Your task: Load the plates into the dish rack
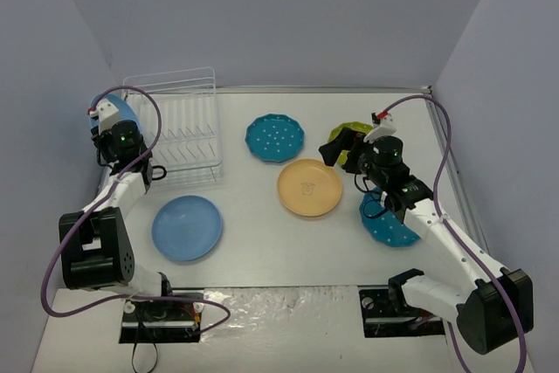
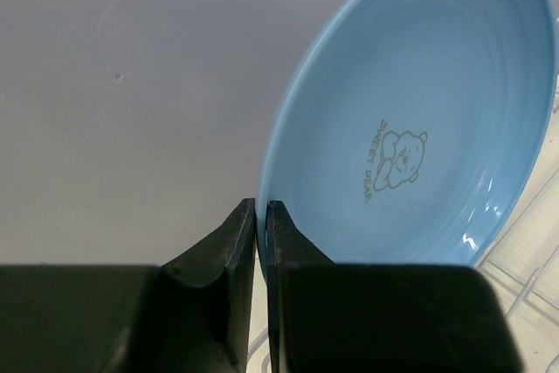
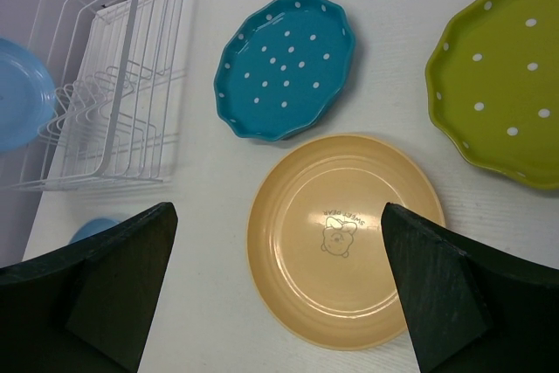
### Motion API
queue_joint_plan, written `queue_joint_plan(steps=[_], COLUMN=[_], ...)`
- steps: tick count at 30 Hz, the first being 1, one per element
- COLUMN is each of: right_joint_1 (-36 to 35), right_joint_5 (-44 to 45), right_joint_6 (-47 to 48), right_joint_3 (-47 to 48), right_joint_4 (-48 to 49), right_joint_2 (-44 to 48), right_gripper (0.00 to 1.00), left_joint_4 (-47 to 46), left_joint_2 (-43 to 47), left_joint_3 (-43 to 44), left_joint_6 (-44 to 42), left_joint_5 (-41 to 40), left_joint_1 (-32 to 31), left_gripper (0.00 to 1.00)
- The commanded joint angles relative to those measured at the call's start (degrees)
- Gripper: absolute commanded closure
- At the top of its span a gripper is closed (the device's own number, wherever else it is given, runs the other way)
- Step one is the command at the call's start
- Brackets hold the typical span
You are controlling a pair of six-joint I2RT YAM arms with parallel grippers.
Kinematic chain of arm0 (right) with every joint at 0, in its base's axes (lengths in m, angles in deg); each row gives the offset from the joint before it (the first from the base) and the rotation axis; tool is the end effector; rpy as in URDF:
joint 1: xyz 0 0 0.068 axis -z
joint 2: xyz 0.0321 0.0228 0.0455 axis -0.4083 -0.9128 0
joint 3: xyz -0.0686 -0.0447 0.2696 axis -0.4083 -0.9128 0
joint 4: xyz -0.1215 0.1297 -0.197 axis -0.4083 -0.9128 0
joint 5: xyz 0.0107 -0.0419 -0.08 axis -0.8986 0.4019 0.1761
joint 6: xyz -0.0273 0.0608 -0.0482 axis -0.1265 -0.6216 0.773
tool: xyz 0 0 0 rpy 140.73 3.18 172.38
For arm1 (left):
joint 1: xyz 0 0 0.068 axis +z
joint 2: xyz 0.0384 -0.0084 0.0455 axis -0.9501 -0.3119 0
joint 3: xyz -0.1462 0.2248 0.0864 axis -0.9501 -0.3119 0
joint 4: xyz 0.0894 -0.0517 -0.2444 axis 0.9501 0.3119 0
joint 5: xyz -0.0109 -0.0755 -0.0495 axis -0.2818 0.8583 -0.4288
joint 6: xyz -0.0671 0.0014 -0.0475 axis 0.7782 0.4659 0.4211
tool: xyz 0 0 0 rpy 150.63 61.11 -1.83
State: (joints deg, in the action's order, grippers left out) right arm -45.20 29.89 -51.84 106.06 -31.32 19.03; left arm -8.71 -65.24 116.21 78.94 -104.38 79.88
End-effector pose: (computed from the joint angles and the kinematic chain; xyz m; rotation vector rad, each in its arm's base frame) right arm 0.2663 0.1140 0.3170 0.0322 1.7450 0.7951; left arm 0.3446 0.0973 0.2801 -0.6967 1.5282 0.6862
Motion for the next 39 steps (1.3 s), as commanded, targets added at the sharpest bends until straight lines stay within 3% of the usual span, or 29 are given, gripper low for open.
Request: queue_joint_plan(steps=[1,13,15,21,27,30,39], right_joint_1=[-0.5,-0.5,-0.4,-0.4,-0.5,-0.4,-0.5], right_joint_5=[0.6,0.8,0.8,0.8,0.5,0.5,0.2], right_joint_6=[-0.7,-1.3,-1.3,-1.4,-2.1,-2.3,-3.1], right_joint_3=[-0.5,-2.6,-2.8,-3.1,-3.3,-3.4,-3.5], right_joint_4=[4.5,4.3,4.1,3.4,3.2,2.9,2.5], right_joint_2=[2.8,6.3,6.8,8.1,9.0,9.4,10.2], right_gripper=[0.0,0.0,0.0,0.0,0.0,0.0,0.0], left_joint_4=[0.2,2.2,3.0,6.1,10.8,12.0,17.1], left_joint_2=[2.3,2.4,2.3,3.2,4.8,6.4,11.1], left_joint_3=[-0.9,-1.5,-1.3,-0.1,1.8,2.4,5.9], left_joint_6=[-1.5,-5.5,-5.5,-4.5,-3.3,-2.7,-0.8], left_joint_5=[-0.2,-5.4,-6.1,-7.7,-7.5,-6.8,-1.6], left_joint_1=[-0.6,-4.6,-4.8,-5.4,-5.4,-5.3,-5.5], left_gripper=[1.0,0.99,0.95,0.66,0.46,0.4,0.36])
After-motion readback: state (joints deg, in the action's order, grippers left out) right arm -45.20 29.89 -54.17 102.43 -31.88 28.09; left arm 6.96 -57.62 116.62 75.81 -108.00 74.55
